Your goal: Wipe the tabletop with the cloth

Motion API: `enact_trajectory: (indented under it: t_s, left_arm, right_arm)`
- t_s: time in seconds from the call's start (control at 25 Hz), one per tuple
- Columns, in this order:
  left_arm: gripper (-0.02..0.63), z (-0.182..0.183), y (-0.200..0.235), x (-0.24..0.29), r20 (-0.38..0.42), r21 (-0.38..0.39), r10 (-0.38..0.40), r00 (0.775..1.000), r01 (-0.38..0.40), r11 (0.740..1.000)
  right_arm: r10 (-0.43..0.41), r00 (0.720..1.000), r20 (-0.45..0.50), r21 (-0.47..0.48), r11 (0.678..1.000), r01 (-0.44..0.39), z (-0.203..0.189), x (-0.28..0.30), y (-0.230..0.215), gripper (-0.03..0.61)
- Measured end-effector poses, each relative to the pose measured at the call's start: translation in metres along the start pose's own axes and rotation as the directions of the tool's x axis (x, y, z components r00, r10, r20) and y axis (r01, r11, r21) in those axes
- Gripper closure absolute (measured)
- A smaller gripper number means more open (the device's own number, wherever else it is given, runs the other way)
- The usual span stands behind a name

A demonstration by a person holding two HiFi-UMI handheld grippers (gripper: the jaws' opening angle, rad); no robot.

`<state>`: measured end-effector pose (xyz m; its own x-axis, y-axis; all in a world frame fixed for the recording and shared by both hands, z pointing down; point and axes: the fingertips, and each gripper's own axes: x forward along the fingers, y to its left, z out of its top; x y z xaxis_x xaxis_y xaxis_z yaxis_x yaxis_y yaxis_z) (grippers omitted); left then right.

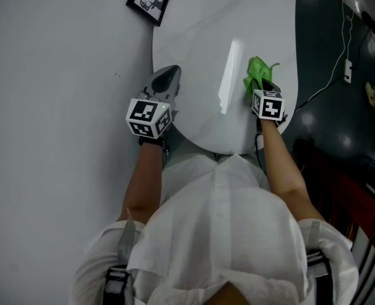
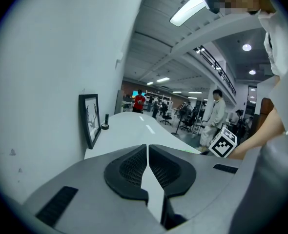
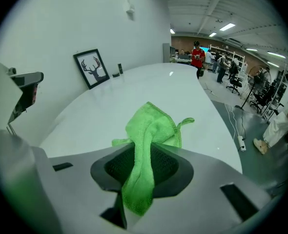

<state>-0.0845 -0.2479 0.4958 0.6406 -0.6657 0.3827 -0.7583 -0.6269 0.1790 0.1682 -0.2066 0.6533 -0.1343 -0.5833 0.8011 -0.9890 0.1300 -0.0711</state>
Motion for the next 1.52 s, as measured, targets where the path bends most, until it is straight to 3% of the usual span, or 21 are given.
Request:
enact_trajectory:
  t_s: [0.4,0.92,1.28,1.52]
  left_arm:
    - [0.588,-0.010,0.022,-0.033,-0.003,-0.010,0.034,0.999,-0.034,0.999]
    - [0.588,-0.016,0.036,-0.067,-0.012,-0.003,0.045,0.999,-0.045,0.999]
    - [0.588,-0.019,0.037,-0.074,-0.018,0.014,0.019,1.000,-0.019,1.000]
    - [0.588,-0.022,0.030,-0.070,-0.027,0.018,-0.011,1.000,0.012,1.000]
  right_arm:
    - [0.116,0.993,-0.010,-0.127,0.985,-0.116,0.012,0.012,0.099,0.494]
    - [0.263,0.964,-0.039,-0.256,0.930,-0.264,0.014,0.010,0.215,0.494]
    - [0.370,0.924,-0.092,-0.382,0.844,-0.376,-0.008,-0.001,0.276,0.494]
    - [0.440,0.888,-0.134,-0.431,0.781,-0.452,-0.029,-0.018,0.290,0.494]
